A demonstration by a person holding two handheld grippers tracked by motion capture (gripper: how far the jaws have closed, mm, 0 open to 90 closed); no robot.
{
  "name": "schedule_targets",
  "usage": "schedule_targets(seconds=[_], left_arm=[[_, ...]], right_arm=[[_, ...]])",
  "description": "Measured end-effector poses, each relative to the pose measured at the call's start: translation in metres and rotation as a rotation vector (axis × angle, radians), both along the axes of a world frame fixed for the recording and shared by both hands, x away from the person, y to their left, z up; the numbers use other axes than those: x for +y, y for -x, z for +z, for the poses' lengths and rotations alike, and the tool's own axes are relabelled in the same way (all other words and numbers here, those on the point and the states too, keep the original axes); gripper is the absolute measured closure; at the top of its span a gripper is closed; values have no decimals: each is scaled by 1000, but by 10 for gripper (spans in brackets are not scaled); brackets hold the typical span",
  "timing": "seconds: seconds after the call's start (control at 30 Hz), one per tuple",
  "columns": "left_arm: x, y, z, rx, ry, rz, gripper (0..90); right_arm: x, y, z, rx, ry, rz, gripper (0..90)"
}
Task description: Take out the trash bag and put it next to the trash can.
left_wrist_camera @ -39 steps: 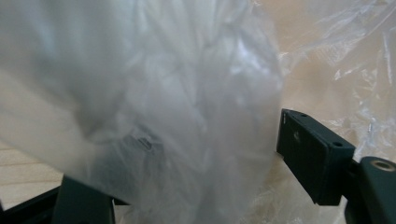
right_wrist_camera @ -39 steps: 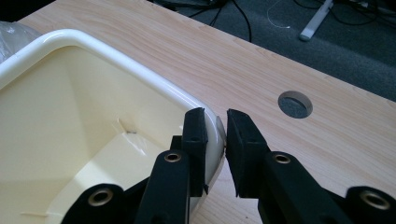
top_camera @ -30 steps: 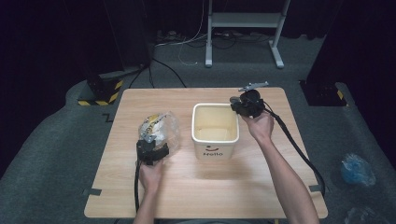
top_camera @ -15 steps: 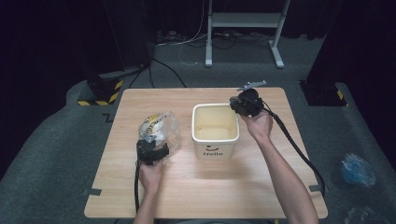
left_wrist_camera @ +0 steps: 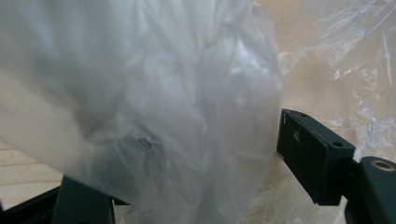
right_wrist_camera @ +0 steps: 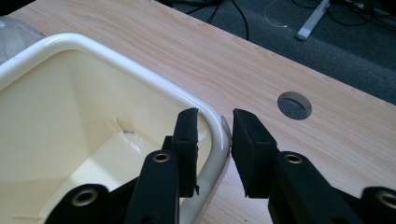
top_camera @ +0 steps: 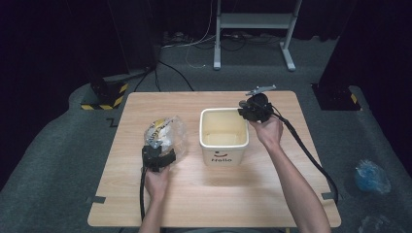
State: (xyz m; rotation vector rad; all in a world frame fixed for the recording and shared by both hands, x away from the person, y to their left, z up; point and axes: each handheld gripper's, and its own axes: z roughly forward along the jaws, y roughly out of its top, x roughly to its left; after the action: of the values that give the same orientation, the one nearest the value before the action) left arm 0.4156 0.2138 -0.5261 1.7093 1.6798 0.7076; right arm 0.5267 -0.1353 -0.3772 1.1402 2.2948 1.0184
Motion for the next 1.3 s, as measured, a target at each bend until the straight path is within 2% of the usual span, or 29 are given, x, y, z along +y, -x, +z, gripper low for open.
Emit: schedule_targets(seconds=[0.2,0.57,0.6,0.9,0.93,1.13,1.3], left_arm=[[0,0,0,1,-1,-1,298],[0,0,0,1,-1,-1,298],[0,0,0,1,-1,-1,298],[0,0,0,-1,3,1,298],[0,0,0,-1,2,1,298],[0,0,0,1,-2,-1,298],[0,0,0,1,-1,1,298]], right_arm=[[2,0,-2,15,-15,3,586],[4,0,-6,12,4,2,527],[4,-1,-7,18,-10,2,523],[2,0,-5,2,-23,-4,489],[-1,0,-6,0,-43,-5,474],[-9,2,-7,-1,-71,-20,460],[-10,3,-5,-8,-70,-19,457]])
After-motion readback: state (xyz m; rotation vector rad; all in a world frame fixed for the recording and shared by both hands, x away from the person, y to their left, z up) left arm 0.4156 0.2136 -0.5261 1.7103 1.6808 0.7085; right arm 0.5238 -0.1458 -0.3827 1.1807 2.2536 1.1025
